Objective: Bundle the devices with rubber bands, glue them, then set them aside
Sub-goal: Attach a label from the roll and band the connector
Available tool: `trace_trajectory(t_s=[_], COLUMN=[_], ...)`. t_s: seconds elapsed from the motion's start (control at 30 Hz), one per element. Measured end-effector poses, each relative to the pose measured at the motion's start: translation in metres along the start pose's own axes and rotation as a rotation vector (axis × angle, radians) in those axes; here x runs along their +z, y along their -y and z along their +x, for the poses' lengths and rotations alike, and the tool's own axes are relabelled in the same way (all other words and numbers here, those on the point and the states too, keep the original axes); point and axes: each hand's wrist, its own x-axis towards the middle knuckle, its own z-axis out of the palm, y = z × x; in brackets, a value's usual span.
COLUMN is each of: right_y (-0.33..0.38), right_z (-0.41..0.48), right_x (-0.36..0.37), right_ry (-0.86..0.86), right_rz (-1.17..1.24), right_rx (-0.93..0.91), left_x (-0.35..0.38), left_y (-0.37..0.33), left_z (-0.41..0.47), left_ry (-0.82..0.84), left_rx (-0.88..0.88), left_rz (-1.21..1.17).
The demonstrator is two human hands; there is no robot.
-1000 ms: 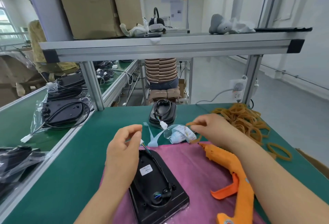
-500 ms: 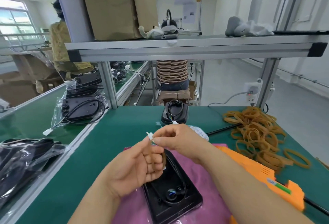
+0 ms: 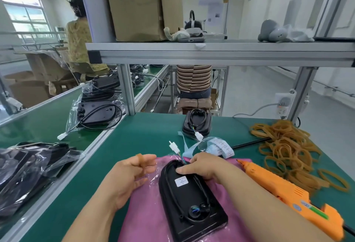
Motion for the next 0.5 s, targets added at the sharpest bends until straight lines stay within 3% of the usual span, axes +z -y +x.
trace_trajectory(t_s=[0.2, 0.4, 0.5], right_y=[-0.005, 0.000, -0.002], right_z=[-0.003, -0.021, -0.033], right_x=[-0.006, -0.016, -0.019], right_ry=[0.055, 0.158, 0.188], right_rz=[0.275, 0.578, 0.702], right_rx=[-0.038, -0.104, -0.179], left_x=[0.005, 0.000, -0.002], left_y=[0.001, -0.005, -0.009], left_z=[-0.004, -0.007, -0.007], left_ry=[-0.101, 0.074, 0.016], left_rx=[0.014, 0.040, 0.091], left_rz=[0.054, 0.080, 0.115])
